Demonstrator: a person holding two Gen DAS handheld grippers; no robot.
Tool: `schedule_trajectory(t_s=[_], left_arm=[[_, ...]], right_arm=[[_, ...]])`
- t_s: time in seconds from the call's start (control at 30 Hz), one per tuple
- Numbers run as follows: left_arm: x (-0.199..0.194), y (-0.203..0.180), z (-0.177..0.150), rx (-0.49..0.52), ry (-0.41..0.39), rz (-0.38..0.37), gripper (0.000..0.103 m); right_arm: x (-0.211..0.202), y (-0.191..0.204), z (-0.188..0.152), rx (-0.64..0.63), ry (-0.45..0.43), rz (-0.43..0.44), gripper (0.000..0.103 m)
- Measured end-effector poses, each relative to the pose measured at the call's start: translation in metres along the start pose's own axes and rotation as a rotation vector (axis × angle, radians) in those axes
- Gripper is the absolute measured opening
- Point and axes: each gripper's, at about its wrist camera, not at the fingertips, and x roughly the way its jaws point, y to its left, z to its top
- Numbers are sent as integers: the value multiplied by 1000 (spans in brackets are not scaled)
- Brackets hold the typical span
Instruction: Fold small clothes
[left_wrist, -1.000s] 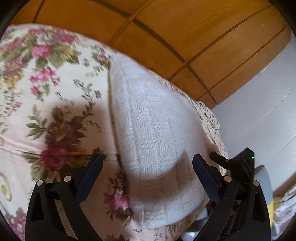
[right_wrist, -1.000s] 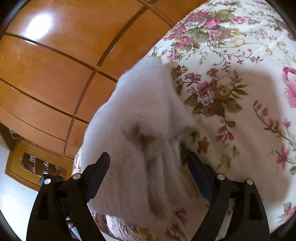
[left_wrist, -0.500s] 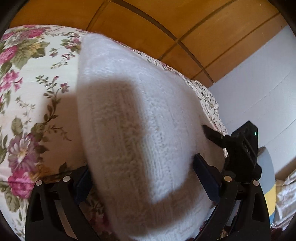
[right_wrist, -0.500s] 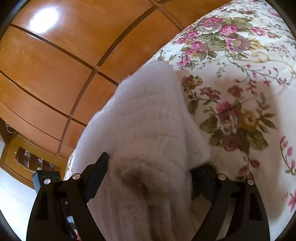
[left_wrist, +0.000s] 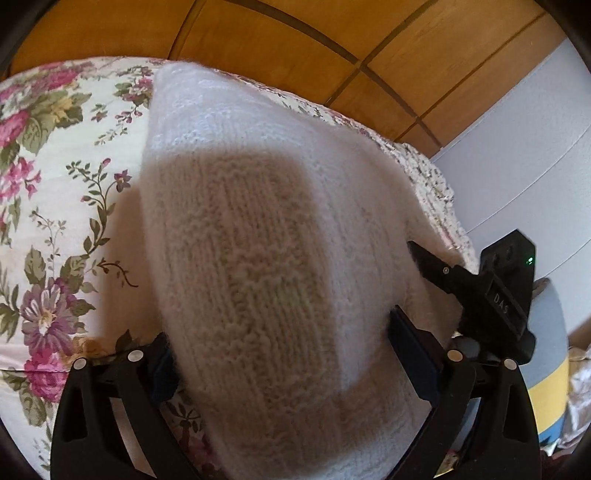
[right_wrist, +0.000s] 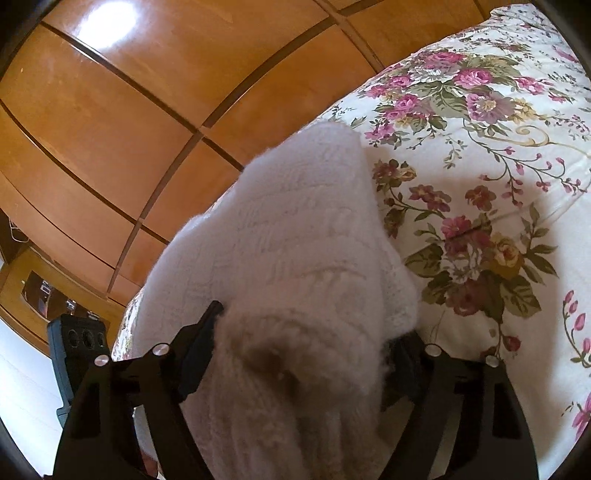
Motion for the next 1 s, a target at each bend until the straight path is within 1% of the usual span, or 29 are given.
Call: schedule_trajectory(t_s=[0.1,0.17,0.37,0.5,0.63,0.7,0.83,1.0], left_arm=[[0,-2,1,14,-4,27,90],[-2,-5,-1,26,-13,42,87],[-8,-9,-2,60,-41,68,75],[-16,-11,-5,84,-71,84,67],[-31,-12,-11,101,-118,93,59],[-39,-15,-14,124,-150,108,57],[-61,-20,-24,201,-228,164,56],[-84,-15,-25,254,-322,244,56]], right_arm=[[-2,1,-1,3,-1,-1,70],[-2,1,-2,9,-2,0,64],[-6,11,-6,2,-6,-7,52],[-10,29,-7,-69,-32,-52,48],[-18,48,-13,-133,-76,-73,46],[-22,59,-17,-166,-93,-76,46],[-22,80,-25,-228,-122,-70,46],[-6,109,-26,-286,-157,-36,45]])
